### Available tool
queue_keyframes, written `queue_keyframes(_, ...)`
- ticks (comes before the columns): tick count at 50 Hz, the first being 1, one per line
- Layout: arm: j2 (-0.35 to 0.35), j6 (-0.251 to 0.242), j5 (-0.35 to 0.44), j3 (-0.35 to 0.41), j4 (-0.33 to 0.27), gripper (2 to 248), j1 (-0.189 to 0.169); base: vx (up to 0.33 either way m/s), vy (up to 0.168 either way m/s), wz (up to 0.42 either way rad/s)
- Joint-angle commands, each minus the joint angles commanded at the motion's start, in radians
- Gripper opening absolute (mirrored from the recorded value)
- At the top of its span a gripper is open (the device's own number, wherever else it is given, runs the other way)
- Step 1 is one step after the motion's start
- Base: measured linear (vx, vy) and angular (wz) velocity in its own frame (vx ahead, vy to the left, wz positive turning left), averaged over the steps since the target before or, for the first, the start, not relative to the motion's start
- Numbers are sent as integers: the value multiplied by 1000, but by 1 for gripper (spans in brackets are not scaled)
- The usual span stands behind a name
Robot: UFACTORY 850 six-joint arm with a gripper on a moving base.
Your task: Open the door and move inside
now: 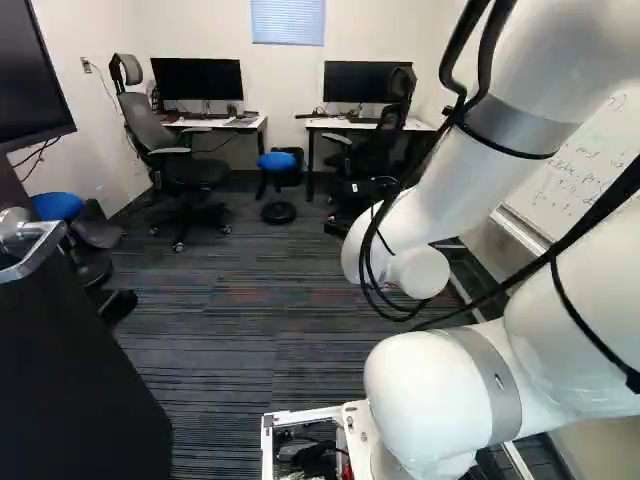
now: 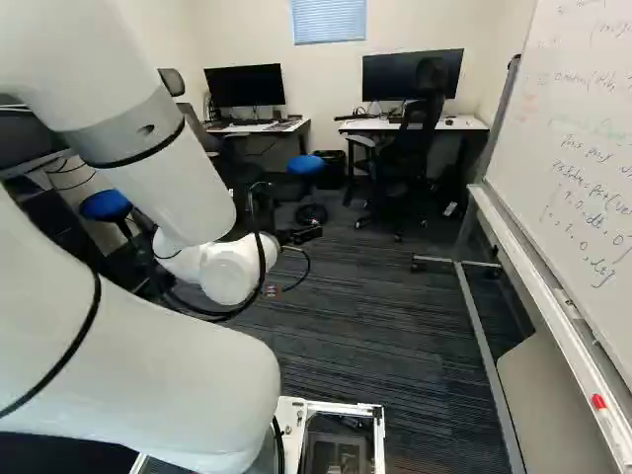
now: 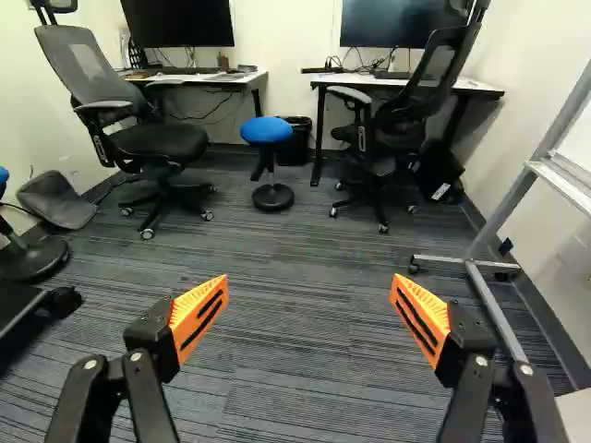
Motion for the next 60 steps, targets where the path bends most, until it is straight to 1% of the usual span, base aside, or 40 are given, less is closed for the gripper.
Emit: queue_keyframes(60, 0, 0, 0, 0, 0, 247, 0, 173, 6, 10)
